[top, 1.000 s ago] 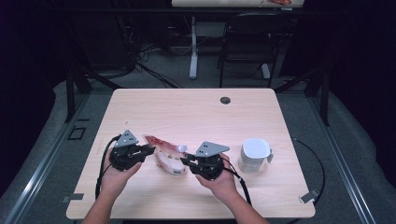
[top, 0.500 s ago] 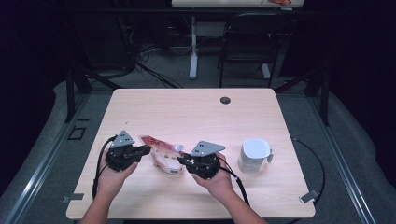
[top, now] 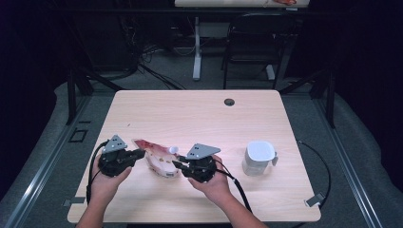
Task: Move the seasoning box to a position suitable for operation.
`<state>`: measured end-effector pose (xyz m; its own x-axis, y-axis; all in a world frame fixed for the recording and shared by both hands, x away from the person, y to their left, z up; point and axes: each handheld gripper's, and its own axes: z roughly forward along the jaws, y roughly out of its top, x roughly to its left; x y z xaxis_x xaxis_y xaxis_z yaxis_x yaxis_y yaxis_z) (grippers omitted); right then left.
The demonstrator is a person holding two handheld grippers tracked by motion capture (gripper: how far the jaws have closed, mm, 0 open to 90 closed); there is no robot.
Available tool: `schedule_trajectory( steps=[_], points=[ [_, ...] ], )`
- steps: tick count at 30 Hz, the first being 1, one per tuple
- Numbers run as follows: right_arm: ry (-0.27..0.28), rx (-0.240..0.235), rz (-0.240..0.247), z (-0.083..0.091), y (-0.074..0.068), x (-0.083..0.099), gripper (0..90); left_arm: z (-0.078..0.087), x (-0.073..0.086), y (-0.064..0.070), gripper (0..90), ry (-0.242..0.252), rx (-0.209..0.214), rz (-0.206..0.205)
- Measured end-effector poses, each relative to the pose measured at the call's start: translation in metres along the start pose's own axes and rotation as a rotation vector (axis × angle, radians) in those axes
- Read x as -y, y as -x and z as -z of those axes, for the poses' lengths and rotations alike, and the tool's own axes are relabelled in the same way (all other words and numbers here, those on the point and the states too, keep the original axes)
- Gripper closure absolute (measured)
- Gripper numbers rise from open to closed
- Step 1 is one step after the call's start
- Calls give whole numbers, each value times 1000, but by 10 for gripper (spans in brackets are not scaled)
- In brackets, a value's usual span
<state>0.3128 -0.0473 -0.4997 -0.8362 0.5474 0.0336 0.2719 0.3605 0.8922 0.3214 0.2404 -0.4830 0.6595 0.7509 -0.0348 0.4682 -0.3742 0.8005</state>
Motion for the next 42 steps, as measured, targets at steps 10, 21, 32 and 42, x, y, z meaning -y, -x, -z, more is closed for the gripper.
schedule_trajectory(
  steps=[10,21,32,42],
  points=[
    [64,111,-28,68,20,17,590,7,5,-3,753,10,-8,19],
    [113,400,-120,166,50,62,531,8,11,-8,720,8,-16,38],
    [101,713,-223,235,82,127,596,9,12,-8,711,4,-26,34],
    [-24,616,-273,200,116,142,616,7,15,-12,699,0,-24,42]
  ],
)
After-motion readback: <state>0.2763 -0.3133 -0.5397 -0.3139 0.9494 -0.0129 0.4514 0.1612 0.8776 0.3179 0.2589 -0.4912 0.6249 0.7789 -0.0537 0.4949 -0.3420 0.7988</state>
